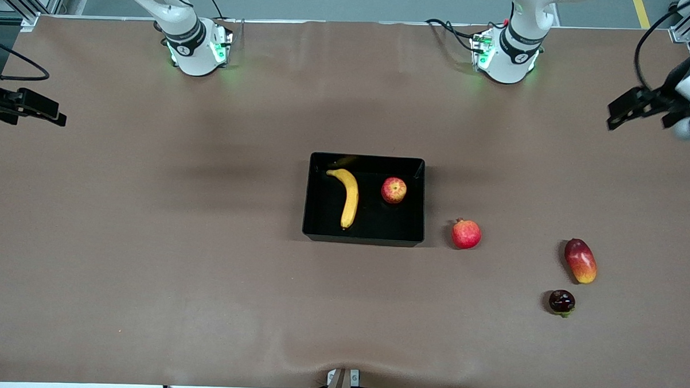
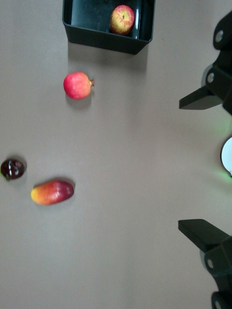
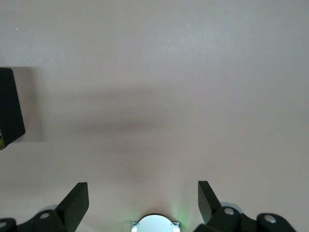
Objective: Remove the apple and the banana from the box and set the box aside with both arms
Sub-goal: 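Reach the left gripper into the black tray toward the red apple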
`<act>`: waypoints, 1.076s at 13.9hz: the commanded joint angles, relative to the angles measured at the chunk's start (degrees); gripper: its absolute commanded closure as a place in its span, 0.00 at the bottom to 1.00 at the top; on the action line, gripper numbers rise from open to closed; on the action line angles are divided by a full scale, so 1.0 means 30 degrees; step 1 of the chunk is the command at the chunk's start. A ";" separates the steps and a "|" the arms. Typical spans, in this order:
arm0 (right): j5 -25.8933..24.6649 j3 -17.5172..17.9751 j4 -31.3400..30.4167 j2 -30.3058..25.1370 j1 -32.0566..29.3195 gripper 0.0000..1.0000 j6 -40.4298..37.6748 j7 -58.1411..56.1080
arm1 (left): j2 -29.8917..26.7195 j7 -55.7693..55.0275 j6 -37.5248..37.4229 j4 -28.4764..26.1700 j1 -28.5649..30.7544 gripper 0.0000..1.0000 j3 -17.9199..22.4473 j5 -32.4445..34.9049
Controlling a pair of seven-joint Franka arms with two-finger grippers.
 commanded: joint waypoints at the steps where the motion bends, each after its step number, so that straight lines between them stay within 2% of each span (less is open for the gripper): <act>1: 0.0132 0.0140 0.0481 0.0237 -0.0192 0.00 -0.0218 -0.0164 | 0.2403 -0.1226 -0.0218 0.1456 -0.0700 0.00 -0.1155 -0.0013; 4: 0.0219 0.0170 0.0481 0.0499 -0.0133 0.00 0.0074 -0.0164 | 0.4337 -0.4883 0.1766 0.1427 -0.2133 0.00 -0.1892 -0.0480; 9: 0.0571 0.0228 0.0481 0.1612 0.0129 0.00 0.4173 -0.0164 | 0.7384 -1.2205 0.5254 0.1019 -0.5648 0.00 -0.1893 -0.0425; 11: 0.0630 0.0228 0.0481 0.1993 0.0247 0.00 0.5023 -0.0164 | 0.8235 -1.4874 0.7916 0.0025 -0.6822 0.00 -0.1864 -0.0248; 15: 0.1096 0.0228 0.0481 0.2960 0.0511 0.00 0.7659 -0.0135 | 1.0227 -1.7136 1.0122 -0.0272 -0.8345 0.00 -0.1835 0.0365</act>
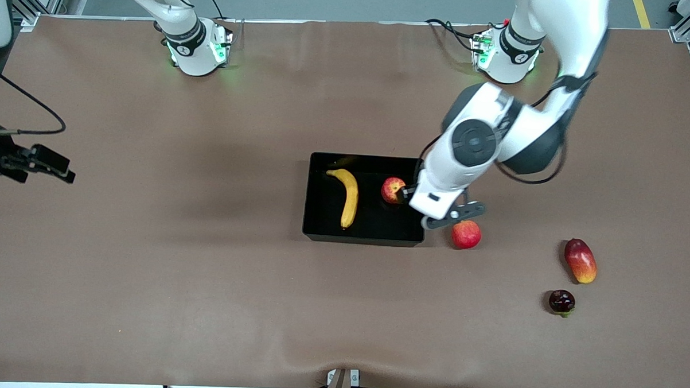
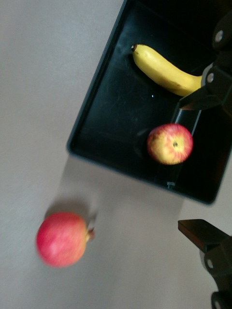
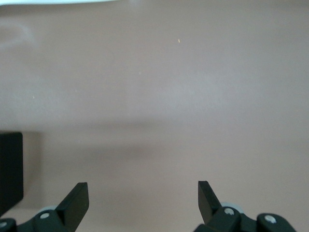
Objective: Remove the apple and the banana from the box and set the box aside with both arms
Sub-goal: 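Reach the left gripper into the black tray toward the red apple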
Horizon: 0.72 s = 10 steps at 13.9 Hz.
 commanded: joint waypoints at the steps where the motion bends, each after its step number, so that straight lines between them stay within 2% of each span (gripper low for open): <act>1: 0.0782 -0.0053 0.0484 0.0757 0.0203 0.00 0.1118 -0.0134 | 0.1054 -0.1880 0.0896 0.0007 -0.0866 0.00 0.0117 0.0952; 3: 0.0872 -0.0053 0.0484 0.1138 0.0496 0.00 0.2231 -0.0134 | 0.1729 -0.2763 0.0956 -0.0080 -0.1394 0.00 0.0088 0.2064; 7: 0.1047 -0.0053 0.0484 0.2134 0.0877 0.00 0.4664 -0.0134 | 0.2902 -0.3439 0.1627 -0.0402 -0.1981 0.00 0.0088 0.2157; 10: 0.2099 -0.0053 0.0455 0.2516 0.1024 0.00 0.4815 -0.0134 | 0.3693 -0.3587 0.1894 -0.0521 -0.2157 0.00 0.0117 0.2157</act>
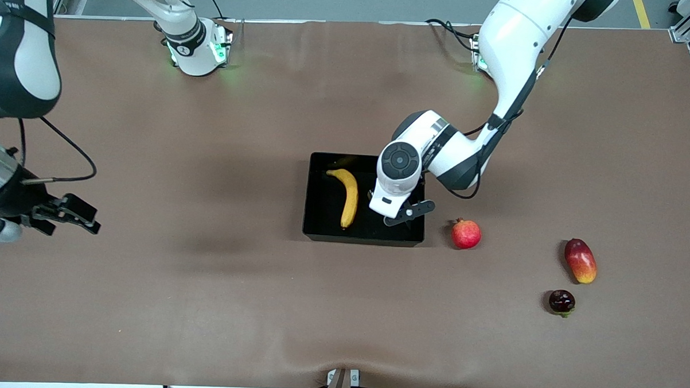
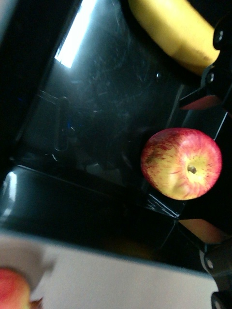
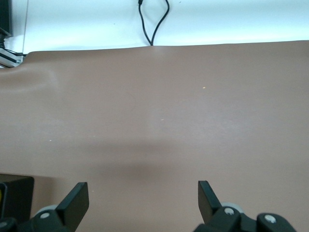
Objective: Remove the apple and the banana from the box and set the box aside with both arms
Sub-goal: 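Grasp the red apple with the left gripper and lift it out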
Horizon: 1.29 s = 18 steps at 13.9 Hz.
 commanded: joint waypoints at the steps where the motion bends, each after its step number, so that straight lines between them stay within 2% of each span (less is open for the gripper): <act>1: 0.0894 -0.0066 0.0310 0.0363 0.0092 0.00 -0.0103 -0.0135 | 0.0450 -0.0485 0.0321 -0.0167 -0.0176 0.00 0.0076 0.0429; 3: 0.0925 -0.0066 0.0192 0.0363 0.0150 0.00 -0.0308 -0.0135 | 0.0451 -0.0456 0.0321 -0.0518 -0.0235 0.00 0.0076 0.0458; 4: 0.0925 -0.0066 0.0075 0.0363 0.0121 0.00 -0.0309 -0.0135 | 0.0509 -0.0456 0.0321 -0.0519 -0.0206 0.27 0.0076 0.0603; 6: 0.0925 -0.0066 0.0074 0.0363 0.0121 0.00 -0.0309 -0.0135 | 0.0510 -0.0456 0.0321 -0.0316 -0.0206 0.95 0.0076 0.0605; 7: 0.0925 -0.0066 0.0074 0.0363 0.0150 0.00 -0.0309 -0.0135 | 0.0307 -0.0340 0.0263 -0.0140 -0.0148 1.00 0.0076 0.0605; 9: 0.0925 -0.0066 0.0074 0.0363 0.0180 0.00 -0.0338 -0.0135 | -0.0365 -0.0251 -0.0378 0.0533 0.0087 1.00 0.0192 0.0663; 11: 0.0925 -0.0066 0.0074 0.0363 0.0179 0.00 -0.0309 -0.0135 | -0.2059 0.0186 -0.1256 0.1031 0.0639 1.00 0.0339 0.0751; 15: 0.0925 -0.0066 0.0074 0.0363 0.0355 0.00 -0.0338 -0.0193 | -0.5372 0.2816 -0.3803 0.1385 0.3711 1.00 0.0135 0.0021; 18: 0.0925 -0.0066 0.0074 0.0363 0.0735 0.00 -0.0689 -0.0223 | -0.6228 0.5192 -0.6500 0.0860 0.6406 1.00 0.0164 0.0135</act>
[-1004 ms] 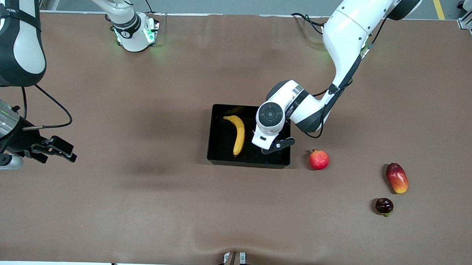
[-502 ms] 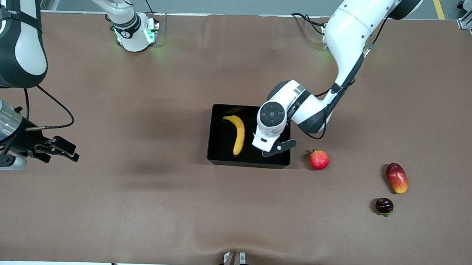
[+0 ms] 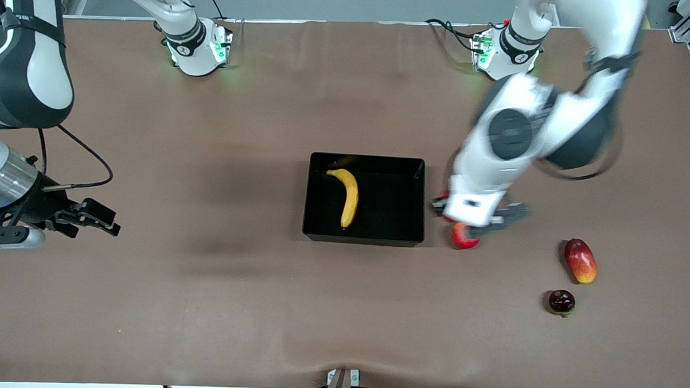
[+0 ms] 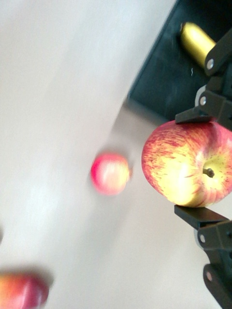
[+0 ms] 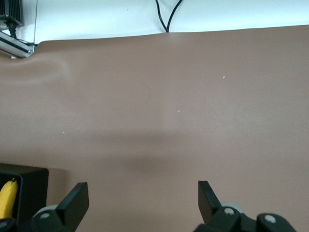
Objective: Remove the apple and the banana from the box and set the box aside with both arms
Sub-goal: 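Place the apple beside the mango while the right gripper moves toward the tray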
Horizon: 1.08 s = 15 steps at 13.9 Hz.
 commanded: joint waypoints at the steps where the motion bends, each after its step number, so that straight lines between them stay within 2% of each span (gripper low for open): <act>1: 0.0252 -0.0068 0.0120 0.0143 0.0580 0.00 -0.0293 -0.0251 | -0.0422 0.1916 -0.0749 -0.1613 0.2682 1.00 -0.0182 -0.0005; 3: 0.0223 -0.0068 0.0120 0.0493 0.1195 0.00 -0.0672 -0.0310 | -0.0044 0.4022 0.0036 -0.2522 0.4823 1.00 -0.0153 -0.0004; 5: 0.0223 -0.0068 0.0120 0.0612 0.1606 0.00 -0.1548 -0.0310 | 0.0717 0.5578 0.1995 -0.3664 0.6584 1.00 -0.0182 -0.0004; 9: 0.0223 -0.0068 0.0149 0.1050 0.2661 0.00 -0.2198 -0.0251 | 0.2913 0.6463 0.5104 -0.5073 0.8287 1.00 -0.0153 0.1019; 12: 0.0252 -0.0068 0.0150 0.1579 0.3452 0.00 -0.2198 -0.0310 | 0.3941 0.6930 0.5403 -0.5279 0.8932 1.00 -0.0153 0.1344; 15: 0.0252 -0.0068 0.0120 0.1930 0.4185 0.00 -0.2343 -0.0310 | 0.4031 0.8073 0.5403 -0.5806 0.9548 1.00 -0.0182 0.1373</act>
